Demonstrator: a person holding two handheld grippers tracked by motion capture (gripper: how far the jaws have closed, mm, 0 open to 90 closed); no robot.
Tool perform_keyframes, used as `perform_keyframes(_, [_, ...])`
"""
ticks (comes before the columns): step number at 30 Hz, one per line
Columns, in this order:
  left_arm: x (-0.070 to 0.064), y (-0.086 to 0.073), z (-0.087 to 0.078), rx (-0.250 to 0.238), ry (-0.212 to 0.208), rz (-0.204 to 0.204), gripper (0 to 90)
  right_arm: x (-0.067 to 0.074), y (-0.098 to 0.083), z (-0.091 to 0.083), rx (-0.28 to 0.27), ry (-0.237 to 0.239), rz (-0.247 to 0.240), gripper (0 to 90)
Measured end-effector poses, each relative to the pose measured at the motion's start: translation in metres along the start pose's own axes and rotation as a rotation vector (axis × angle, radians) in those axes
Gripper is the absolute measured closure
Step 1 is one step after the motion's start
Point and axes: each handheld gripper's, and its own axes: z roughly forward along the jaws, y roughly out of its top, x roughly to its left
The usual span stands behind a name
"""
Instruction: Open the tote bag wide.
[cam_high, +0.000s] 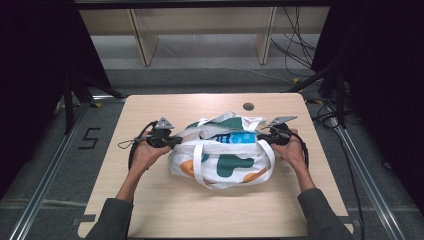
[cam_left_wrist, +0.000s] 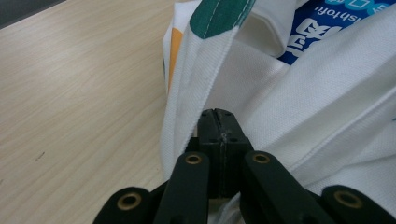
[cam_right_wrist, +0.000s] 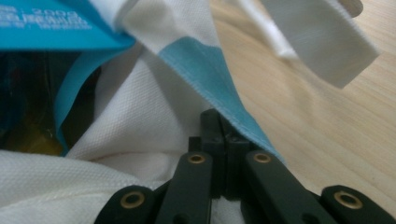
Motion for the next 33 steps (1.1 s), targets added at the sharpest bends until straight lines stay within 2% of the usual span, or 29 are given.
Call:
perform_keyframes(1, [0.0,0.001,-0.001,0.001,-0.005,-0.013,89.4,0.003,0.002,-0.002,-0.034,-0.015,0.017,90.0])
perform_keyframes(2, [0.001,0.002,-0.002,-0.004,-0.014,-0.031,88.5,0.002,0.008,-0.014,-0.013,-0.016,-0.008,90.0])
perform_keyframes(3, [0.002,0.004,-0.004,-0.023,-0.021,-0.048,88.5,0.002,0.008,-0.014,-0.013,-0.016,-0.008,90.0])
perform_keyframes(4, [0.001,0.006,-0.005,-0.055,-0.031,-0.077,87.6,0.006,0.022,-0.036,-0.079,-0.017,-0.001,90.0])
perform_keyframes(5, [0.0,0.008,-0.008,-0.068,-0.033,-0.079,87.6,0.006,0.022,-0.036,-0.079,-0.017,-0.001,90.0])
perform_keyframes(7, [-0.004,0.019,-0.01,-0.087,-0.038,-0.062,86.9,0.017,0.036,-0.055,-0.129,0.008,-0.039,90.0])
perform_keyframes(8, [-0.007,0.025,-0.01,-0.099,-0.041,-0.057,86.8,0.028,0.043,-0.062,-0.151,0.029,-0.054,90.0])
perform_keyframes(9, [-0.008,0.029,-0.009,-0.101,-0.043,-0.051,86.7,0.036,0.048,-0.065,-0.154,0.049,-0.091,90.0])
perform_keyframes(10, [-0.01,0.036,-0.008,-0.095,-0.049,-0.034,86.7,0.044,0.051,-0.066,-0.147,0.065,-0.098,90.0])
perform_keyframes(11, [-0.013,0.043,-0.006,-0.086,-0.044,-0.017,86.8,0.054,0.054,-0.066,-0.148,0.093,-0.134,90.0])
perform_keyframes(12, [-0.015,0.049,-0.001,-0.072,-0.054,-0.01,86.7,0.064,0.055,-0.064,-0.136,0.118,-0.149,90.0])
perform_keyframes(13, [-0.017,0.055,0.004,-0.059,-0.061,-0.006,86.7,0.074,0.056,-0.062,-0.101,0.134,-0.176,90.0])
perform_keyframes(14, [-0.018,0.061,0.01,-0.041,-0.062,-0.004,86.7,0.082,0.055,-0.058,-0.072,0.118,-0.196,90.0])
perform_keyframes(16, [-0.019,0.069,0.024,-0.005,-0.067,-0.004,86.6,0.087,0.054,-0.052,-0.027,0.111,-0.212,90.0])
perform_keyframes(17, [-0.02,0.073,0.03,0.017,-0.074,-0.006,86.6,0.089,0.052,-0.05,-0.006,0.129,-0.216,90.0])
perform_keyframes(18, [-0.02,0.075,0.037,0.042,-0.082,-0.011,86.6,0.089,0.05,-0.049,-0.012,0.137,-0.229,90.0])
perform_keyframes(19, [-0.019,0.077,0.043,0.076,-0.076,-0.009,86.6,0.09,0.048,-0.049,-0.007,0.161,-0.235,90.0])
perform_keyframes(20, [-0.018,0.078,0.048,0.106,-0.049,-0.003,86.8,0.091,0.047,-0.051,0.016,0.196,-0.259,90.0])
perform_keyframes(21, [-0.015,0.077,0.054,0.127,-0.042,-0.011,87.1,0.094,0.045,-0.053,0.022,0.23,-0.286,90.0])
perform_keyframes(23, [-0.009,0.075,0.058,0.138,-0.044,-0.045,89.0,0.108,0.032,-0.053,0.102,0.3,-0.343,90.0])
perform_keyframes(24, [-0.006,0.073,0.06,0.138,-0.037,-0.057,89.0,0.108,0.032,-0.053,0.102,0.3,-0.343,90.0])
perform_keyframes(25, [-0.004,0.072,0.06,0.163,-0.025,-0.045,89.1,0.111,0.027,-0.052,0.122,0.314,-0.352,90.0])
perform_keyframes(26, [-0.003,0.069,0.062,0.197,0.035,-0.015,89.2,0.115,0.022,-0.051,0.142,0.328,-0.342,90.0])
perform_keyframes(27, [0.0,0.065,0.065,0.25,0.092,0.021,89.3,0.117,0.018,-0.051,0.14,0.33,-0.36,90.0])
perform_keyframes(28, [0.004,0.061,0.068,0.258,0.082,-0.011,89.4,0.119,0.016,-0.051,0.137,0.337,-0.349,90.0])
perform_keyframes(29, [0.007,0.058,0.069,0.237,0.063,-0.046,89.4,0.119,0.015,-0.051,0.13,0.354,-0.357,90.0])
perform_keyframes(31, [0.006,0.059,0.065,0.214,0.052,-0.048,89.4,0.12,0.014,-0.052,0.14,0.356,-0.336,90.0])
perform_keyframes(32, [0.003,0.062,0.057,0.179,0.028,-0.044,89.1,0.12,0.016,-0.052,0.136,0.342,-0.356,90.0])
perform_keyframes(33, [0.003,0.062,0.057,0.179,0.028,-0.044,88.3,0.12,0.018,-0.052,0.129,0.335,-0.357,90.0])
